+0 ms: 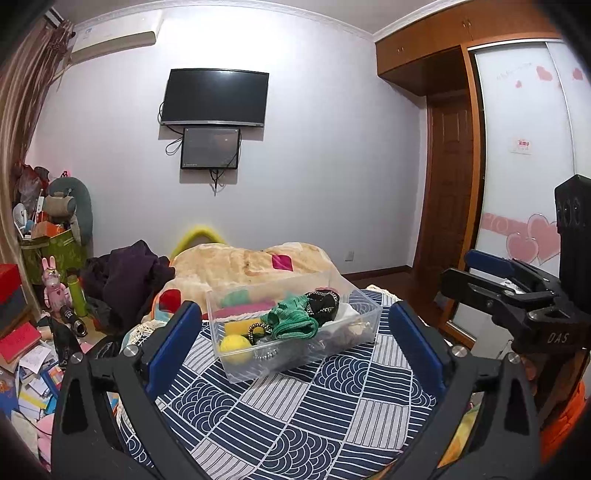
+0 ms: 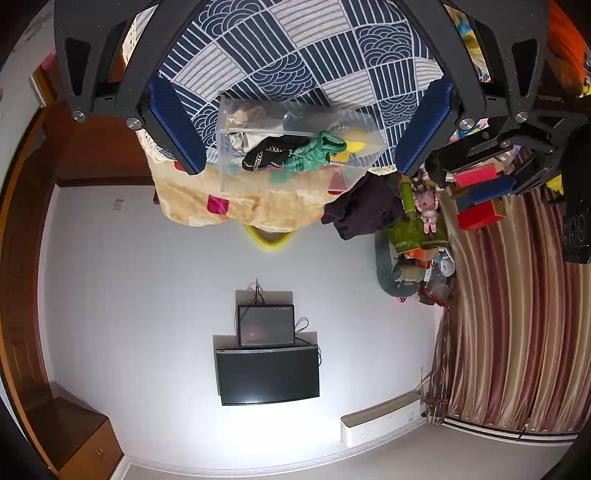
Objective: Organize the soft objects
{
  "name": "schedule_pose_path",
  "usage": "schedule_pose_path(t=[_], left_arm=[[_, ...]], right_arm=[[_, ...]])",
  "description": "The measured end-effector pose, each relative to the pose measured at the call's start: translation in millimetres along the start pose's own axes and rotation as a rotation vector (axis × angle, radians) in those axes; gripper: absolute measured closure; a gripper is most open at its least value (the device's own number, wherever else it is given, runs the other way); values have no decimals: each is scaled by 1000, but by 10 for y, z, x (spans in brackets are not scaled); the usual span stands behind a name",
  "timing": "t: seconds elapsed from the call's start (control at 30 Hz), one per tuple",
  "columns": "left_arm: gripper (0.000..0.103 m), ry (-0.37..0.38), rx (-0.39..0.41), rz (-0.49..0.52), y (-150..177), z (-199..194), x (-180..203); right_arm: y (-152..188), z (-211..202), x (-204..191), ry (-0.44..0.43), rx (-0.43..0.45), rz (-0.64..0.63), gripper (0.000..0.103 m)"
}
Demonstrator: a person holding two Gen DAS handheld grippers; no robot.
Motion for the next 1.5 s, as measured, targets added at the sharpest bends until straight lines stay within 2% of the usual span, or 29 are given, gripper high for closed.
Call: schedule_pose_path(t=[1.5], left_arm=[[0,0,1,0,24,-5,38]], right_arm=[[-1,-29,17,1,-3,8,0]])
Point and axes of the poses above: each gripper's, at about its wrist camera, not at the fingertips, and z roughly the way its jaws point, x to its right, y to its underside, the point moved 7 cm from there along z, roughly the way its jaws point, and after that the axes turned 6 degrees about y, right-handed, at the moved point
